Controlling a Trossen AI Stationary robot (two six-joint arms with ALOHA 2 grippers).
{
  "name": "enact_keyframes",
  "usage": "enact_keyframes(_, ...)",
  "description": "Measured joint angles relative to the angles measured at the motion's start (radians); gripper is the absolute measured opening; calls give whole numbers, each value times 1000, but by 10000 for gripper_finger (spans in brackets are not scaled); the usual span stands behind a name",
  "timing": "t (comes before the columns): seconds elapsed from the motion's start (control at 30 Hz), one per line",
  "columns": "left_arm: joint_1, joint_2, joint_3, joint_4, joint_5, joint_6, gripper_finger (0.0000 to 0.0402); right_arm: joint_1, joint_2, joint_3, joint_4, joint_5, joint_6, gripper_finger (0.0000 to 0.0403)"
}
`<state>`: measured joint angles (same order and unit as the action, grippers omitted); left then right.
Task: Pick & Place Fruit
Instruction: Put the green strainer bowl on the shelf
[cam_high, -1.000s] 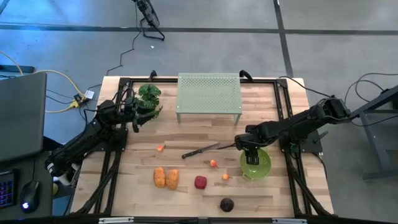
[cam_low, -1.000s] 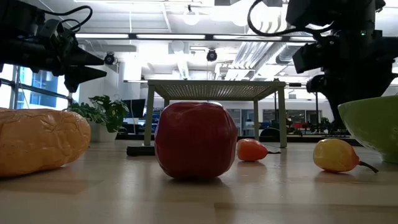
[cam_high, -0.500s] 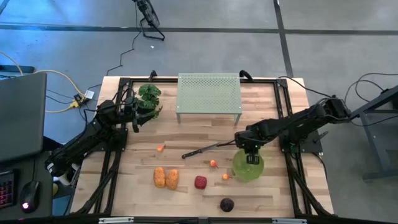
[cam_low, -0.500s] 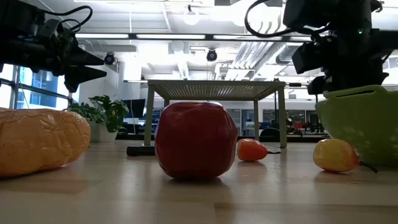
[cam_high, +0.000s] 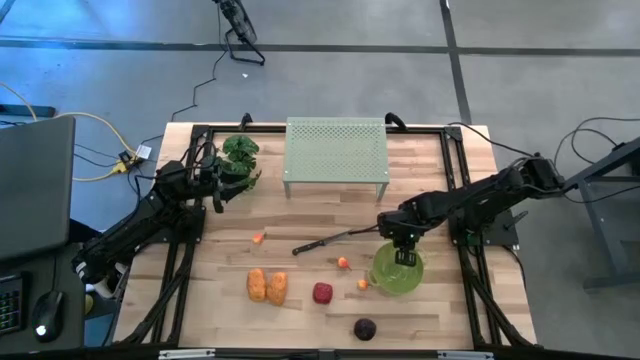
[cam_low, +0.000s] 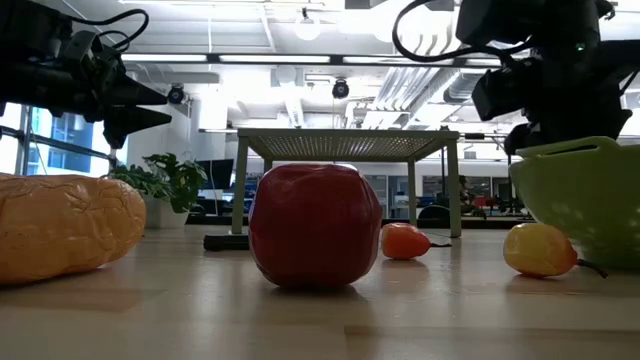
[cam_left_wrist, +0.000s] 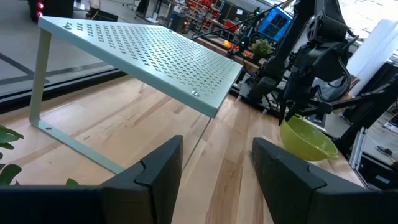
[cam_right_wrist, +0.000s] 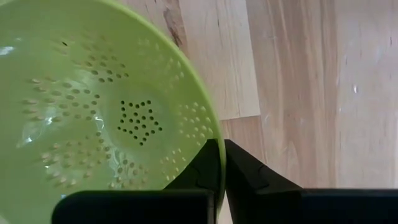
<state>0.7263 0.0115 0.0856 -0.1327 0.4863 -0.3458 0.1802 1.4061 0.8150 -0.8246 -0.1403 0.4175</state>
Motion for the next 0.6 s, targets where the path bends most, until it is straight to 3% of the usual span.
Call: enact_keyframes(0.6,0,0,0,0,0,0,191,-45,-95,-1,-16,-18,157,5)
